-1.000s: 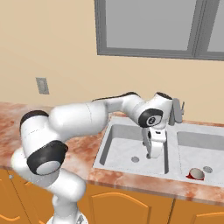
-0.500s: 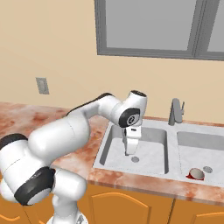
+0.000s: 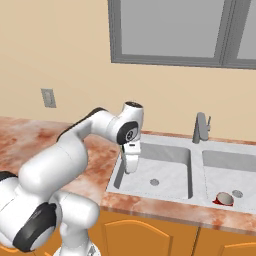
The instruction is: Move any existing items from the left basin to the right basin for drying. Then move the glass cup from the counter to the left basin of the sink for washing.
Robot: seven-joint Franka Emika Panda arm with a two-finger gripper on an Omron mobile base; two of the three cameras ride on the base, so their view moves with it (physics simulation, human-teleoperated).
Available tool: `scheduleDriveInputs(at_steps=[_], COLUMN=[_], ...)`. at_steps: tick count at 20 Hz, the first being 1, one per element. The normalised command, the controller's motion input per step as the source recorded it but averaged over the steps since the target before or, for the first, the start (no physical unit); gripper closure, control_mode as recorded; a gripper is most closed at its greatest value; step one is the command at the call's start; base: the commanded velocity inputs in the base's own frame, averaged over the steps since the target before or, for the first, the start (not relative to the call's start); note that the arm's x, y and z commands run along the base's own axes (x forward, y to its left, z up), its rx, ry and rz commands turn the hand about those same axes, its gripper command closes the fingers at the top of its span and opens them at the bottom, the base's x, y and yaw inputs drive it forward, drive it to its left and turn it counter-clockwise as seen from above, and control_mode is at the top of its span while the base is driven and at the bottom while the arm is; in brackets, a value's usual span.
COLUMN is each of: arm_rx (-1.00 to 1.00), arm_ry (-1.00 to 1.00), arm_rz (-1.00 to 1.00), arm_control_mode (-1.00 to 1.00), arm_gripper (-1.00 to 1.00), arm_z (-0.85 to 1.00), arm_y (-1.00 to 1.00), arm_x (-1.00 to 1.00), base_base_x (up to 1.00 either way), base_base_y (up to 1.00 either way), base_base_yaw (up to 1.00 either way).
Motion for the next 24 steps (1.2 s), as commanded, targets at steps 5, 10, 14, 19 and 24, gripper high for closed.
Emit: scheduleDriveInputs(at_steps=[5,10,14,19,24], arm_rx=[0.0,0.0,0.0,0.0,0.0], arm_ry=[0.0,-0.02,-0.01,0.0,0.0], arm_rz=[0.14,0.12,0.12,0.1,0.08], arm_control_mode=[-1.0,-1.0,-1.0,-1.0,-1.0], arm_gripper=[-1.0,-1.0,-1.0,-1.0,-1.0], arm_z=[0.0,0.0,0.0,0.0,0.0], arm_y=[0.49,0.42,0.4,0.39,0.33], arm_x=[0.22,0.22,0.29,0.39,0.35], base_base_x=[0.0,0.0,0.0,0.0,0.0], base_base_y=[0.0,0.0,0.0,0.0,0.0], base_base_yaw=[0.0,0.0,0.0,0.0,0.0])
